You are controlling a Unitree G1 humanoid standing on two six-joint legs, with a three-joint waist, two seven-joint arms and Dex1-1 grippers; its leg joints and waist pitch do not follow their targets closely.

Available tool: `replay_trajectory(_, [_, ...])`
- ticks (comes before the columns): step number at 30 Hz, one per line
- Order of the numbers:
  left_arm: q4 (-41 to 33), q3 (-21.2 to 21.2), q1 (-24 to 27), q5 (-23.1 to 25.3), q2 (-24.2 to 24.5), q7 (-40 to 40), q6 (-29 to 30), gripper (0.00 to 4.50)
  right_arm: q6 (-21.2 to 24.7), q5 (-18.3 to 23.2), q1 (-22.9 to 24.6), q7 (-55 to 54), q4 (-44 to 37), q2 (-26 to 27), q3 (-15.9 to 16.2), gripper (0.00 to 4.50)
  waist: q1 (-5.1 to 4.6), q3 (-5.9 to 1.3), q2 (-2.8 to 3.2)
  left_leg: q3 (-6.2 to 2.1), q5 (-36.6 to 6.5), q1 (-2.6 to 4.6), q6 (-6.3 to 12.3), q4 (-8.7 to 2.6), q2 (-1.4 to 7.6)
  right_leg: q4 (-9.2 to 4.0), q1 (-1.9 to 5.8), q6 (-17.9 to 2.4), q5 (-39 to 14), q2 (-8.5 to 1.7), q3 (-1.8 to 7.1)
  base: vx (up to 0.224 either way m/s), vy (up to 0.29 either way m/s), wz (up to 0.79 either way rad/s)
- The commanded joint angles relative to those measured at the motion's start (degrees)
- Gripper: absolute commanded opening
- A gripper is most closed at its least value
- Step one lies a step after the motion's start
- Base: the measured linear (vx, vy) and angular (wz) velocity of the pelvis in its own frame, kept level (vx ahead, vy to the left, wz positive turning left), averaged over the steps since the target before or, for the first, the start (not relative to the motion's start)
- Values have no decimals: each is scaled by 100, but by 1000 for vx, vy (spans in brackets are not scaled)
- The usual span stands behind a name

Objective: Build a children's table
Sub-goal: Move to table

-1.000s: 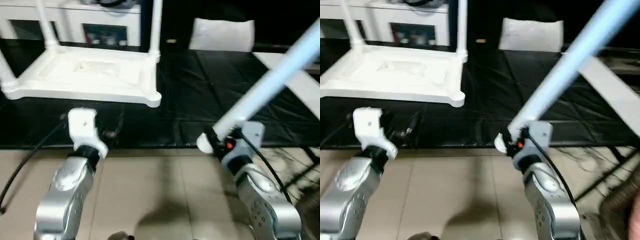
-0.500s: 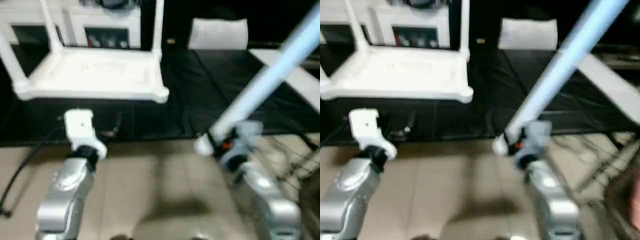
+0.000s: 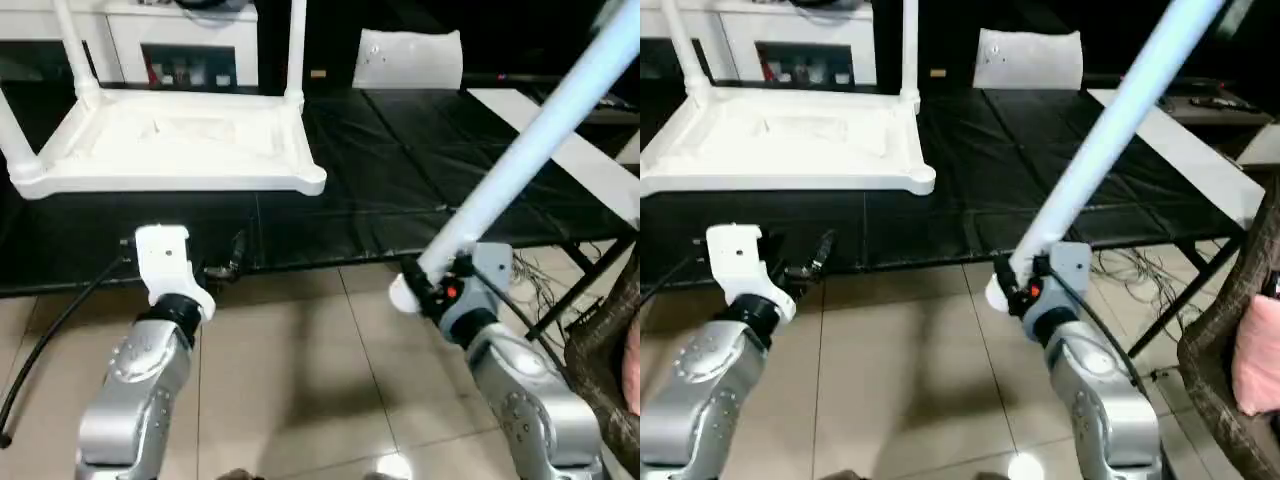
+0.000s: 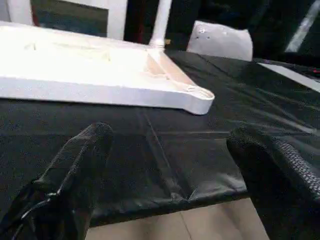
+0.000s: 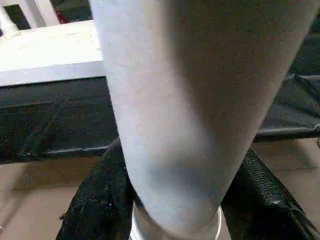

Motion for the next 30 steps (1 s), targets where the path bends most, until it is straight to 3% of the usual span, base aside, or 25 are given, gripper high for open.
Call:
replay_trajectory(1, [-53,-12,-120,3,11,-46,64,419,62,21,-115,-41,-115,-38,-7,191,-70,-114,200,-333,-5686,87,-1072,-1392,743,232,361,-316,-2517,61,-142,0,0,0])
replay_trajectory(2, [-49,-25,-151,35,8,-22,82,419,89,10,-130,-31,-120,-65,-15,191,55,-110,189,-210,-5878,-82,-968,-1634,715,754,588,-229,-1505,227,-209,-13,-16,19])
replay_trajectory(3, [-60,-30,-167,46,6,-8,99,419,106,2,-136,-23,-127,-80,-14,191,320,-175,151,79,-5319,95,-561,-1555,663,696,503,-143,-935,234,-125,-13,-16,19])
replay_trajectory(4, [-85,-27,-173,39,4,-4,118,419,113,-3,-135,-16,-137,-85,-3,191,188,-171,-44,91,-4892,213,-438,-1401,747,503,389,-209,-1663,15,124,94,-112,18])
replay_trajectory(5, [-115,-19,-180,24,7,-4,134,419,118,-1,-143,-10,-139,-80,4,191,264,-280,-323,88,-2679,698,-359,20,426,-730,52,-413,-4697,-815,654,129,-85,5])
replay_trajectory(6, [-151,-22,-160,16,56,-57,93,419,74,-30,-167,-4,-75,-63,52,191,216,-163,-242,-328,-452,-226,393,1013,342,-1305,513,-684,-5905,-1739,912,129,-85,5])
replay_trajectory(7, [-154,-20,-155,18,64,-63,90,419,62,-37,-173,-3,-61,-60,59,191,200,-132,-173,-406,-222,-420,86,1190,447,-1124,716,-550,-5701,-1754,417,131,29,18])
replay_trajectory(8, [-162,-11,-142,21,86,-81,81,419,25,-58,-193,0,-17,-53,76,191,146,-84,-334,-354,-427,-457,71,1138,458,-1108,762,-561,-5497,-1633,215,141,65,43])
replay_trajectory(9, [-140,33,-129,18,111,-103,38,419,-91,-107,-242,5,107,-37,92,191,233,-199,-204,-245,-597,-332,200,706,609,-1037,941,-896,-4692,-1380,-167,141,65,43])
replay_trajectory(10, [-118,47,-131,15,113,-110,21,419,-126,-101,-259,-11,158,-16,61,191,182,-225,-104,-249,-883,161,40,274,674,-780,722,-1123,-4151,-852,-33,149,56,50])
replay_trajectory(11, [-81,68,-135,8,116,-121,-10,419,-182,-86,-286,-41,240,20,3,191,-12,-345,174,-411,-1330,642,-155,-379,814,-237,673,-1129,-2416,-84,-367,80,30,19])
replay_trajectory(12, [-72,66,-140,5,118,-130,-13,419,-183,-92,-292,-54,245,19,-8,191,-361,-461,143,-1084,-1764,1090,432,-881,1275,736,-126,-561,-1206,273,-131,149,59,20])
replay_trajectory(13, [-44,62,-156,-3,124,-156,-24,419,-188,-108,-311,-93,258,18,-41,191,-192,-447,229,-1023,-900,1214,1147,-628,1206,867,-423,-99,-867,195,15,176,45,11])
replay_trajectory(17, [62,-72,-301,-4,82,-254,-21,419,-147,-48,-333,-76,178,-54,-168,191,-177,-432,-166,-410,525,1086,1854,-837,1170,815,-847,-34,612,-36,202,217,14,9])
replay_trajectory(18, [70,-105,-299,14,98,-271,-23,419,-173,-65,-325,-57,198,-68,-159,191,-51,-420,-421,-30,-213,836,1577,-807,717,120,-507,-398,906,-188,471,198,-33,-2])
replay_trajectory(19, [76,-136,-286,37,113,-288,-32,419,-207,-94,-321,-30,219,-92,-138,191,184,-565,-741,177,-1081,421,1180,-126,-56,-319,288,-412,-593,-366,1133,202,-76,2])
replay_trajectory(20, [73,-148,-262,51,106,-293,-27,419,-252,-120,-317,-1,238,-115,-118,191,314,-446,-531,33,-1045,402,928,305,-77,-596,326,-891,-1755,-933,1448,216,-52,-8])
replay_trajectory(21, [66,-146,-250,48,95,-288,-18,419,-263,-124,-316,5,235,-118,-116,191,343,-483,-541,-212,-556,13,380,649,126,-501,649,-1586,-2385,-1014,1461,216,-52,-8])
replay_trajectory(23, [51,-156,-230,49,114,-307,-14,419,-277,-160,-323,-8,193,-103,-109,191,409,-435,-446,-285,-33,-152,5,720,198,-449,609,-1995,-1588,-856,1280,201,-10,-11])
replay_trajectory(24, [59,-160,-229,53,130,-329,-11,419,-243,-173,-312,-34,148,-84,-100,191,456,-380,-320,-256,386,-156,-60,569,278,-549,482,-2218,-1456,-736,973,193,-5,-6])
replay_trajectory(25, [67,-162,-231,51,130,-335,-11,419,-231,-168,-303,-41,134,-82,-96,191,416,-296,-190,-212,603,-37,-127,146,395,-604,277,-2043,-2025,-322,847,158,34,-12])
replay_trajectory(26, [104,-176,-238,44,128,-365,-10,419,-191,-145,-259,-57,73,-70,-85,191,396,-229,6,-152,274,254,-362,-142,480,-643,76,-1661,-2449,-7,831,153,138,-43])
replay_trajectory(27, [128,-188,-242,40,125,-384,-8,419,-172,-128,-227,-60,32,-62,-78,191,263,-217,165,-360,-921,671,-790,-705,1031,-129,-129,-857,-2104,411,521,153,138,-43])
replay_trajectory(28, [169,-223,-243,56,124,-428,-22,419,-178,-133,-166,-61,-24,-68,-68,191,272,-375,228,-658,-2259,994,-955,-1036,1632,711,-402,-386,-1194,247,377,195,136,-54])
replay_trajectory(30, [201,-294,-224,84,109,-464,-46,419,-208,-171,-16,-67,-143,-123,-38,191,305,-373,223,-344,-2218,1029,-822,-1079,1671,903,-562,-200,-350,52,219,211,55,-46])
